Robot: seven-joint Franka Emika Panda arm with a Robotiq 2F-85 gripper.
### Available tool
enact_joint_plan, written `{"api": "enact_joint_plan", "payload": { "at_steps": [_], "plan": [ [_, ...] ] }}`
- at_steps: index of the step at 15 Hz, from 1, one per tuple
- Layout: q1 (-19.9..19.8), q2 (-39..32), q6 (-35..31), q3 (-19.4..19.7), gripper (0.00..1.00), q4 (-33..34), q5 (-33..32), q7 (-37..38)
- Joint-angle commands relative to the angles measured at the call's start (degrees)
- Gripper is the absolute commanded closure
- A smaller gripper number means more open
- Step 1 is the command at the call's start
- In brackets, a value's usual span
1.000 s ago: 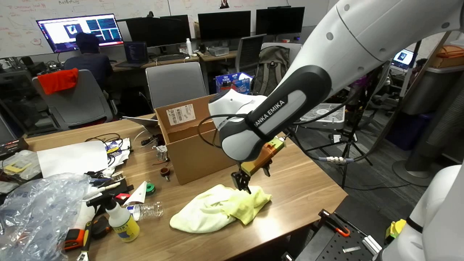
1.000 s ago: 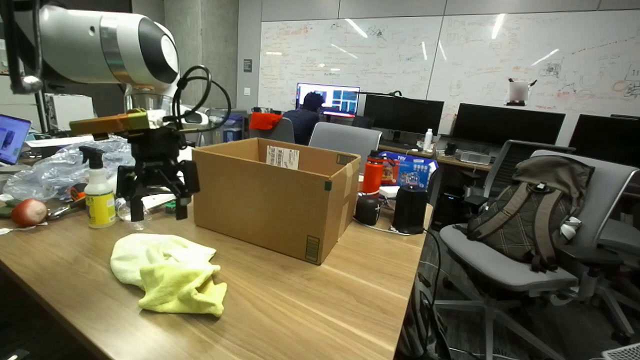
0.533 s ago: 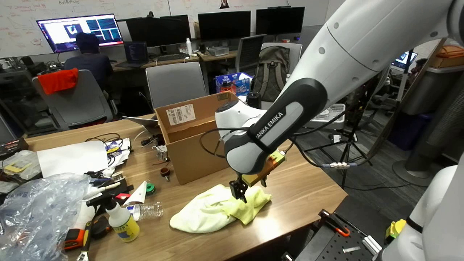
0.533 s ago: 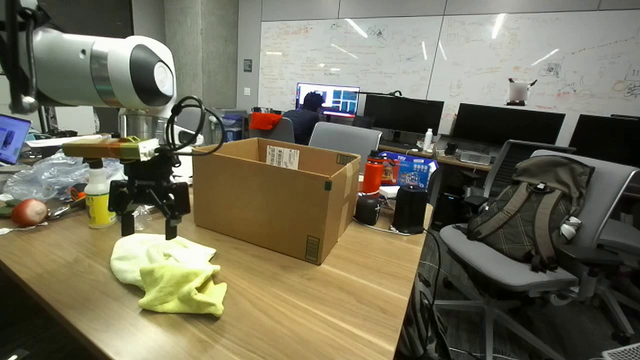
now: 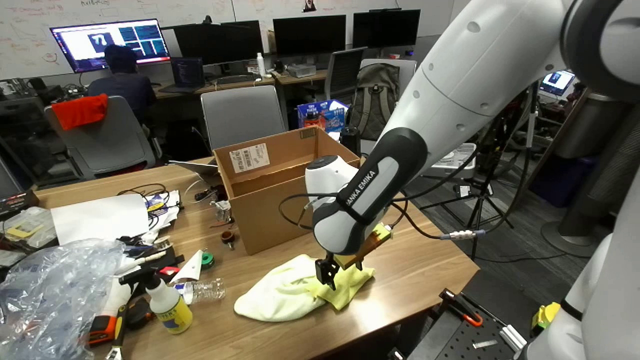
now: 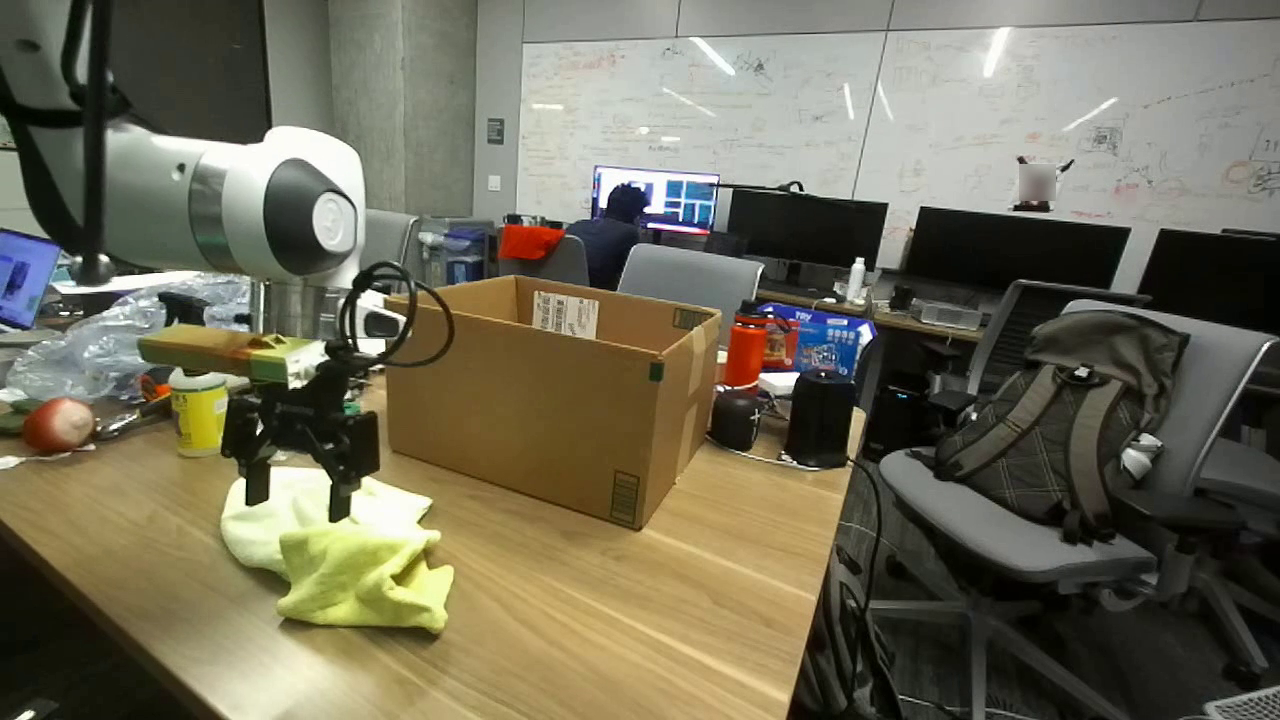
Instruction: Put the shirts and towels in the box respectively one at a time
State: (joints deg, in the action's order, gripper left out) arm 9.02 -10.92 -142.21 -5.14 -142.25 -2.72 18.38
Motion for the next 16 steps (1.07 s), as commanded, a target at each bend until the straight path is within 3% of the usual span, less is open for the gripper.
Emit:
{"api": "enact_joint_plan", "payload": {
  "at_steps": [1, 16],
  "plan": [
    [-0.7, -2.29, -3.16, 1.12, 0.0, -0.02, -0.49, -1.18],
    [0.11, -9.36, -15.56, 4.9, 0.0, 1.55, -3.91, -2.95]
  ]
}}
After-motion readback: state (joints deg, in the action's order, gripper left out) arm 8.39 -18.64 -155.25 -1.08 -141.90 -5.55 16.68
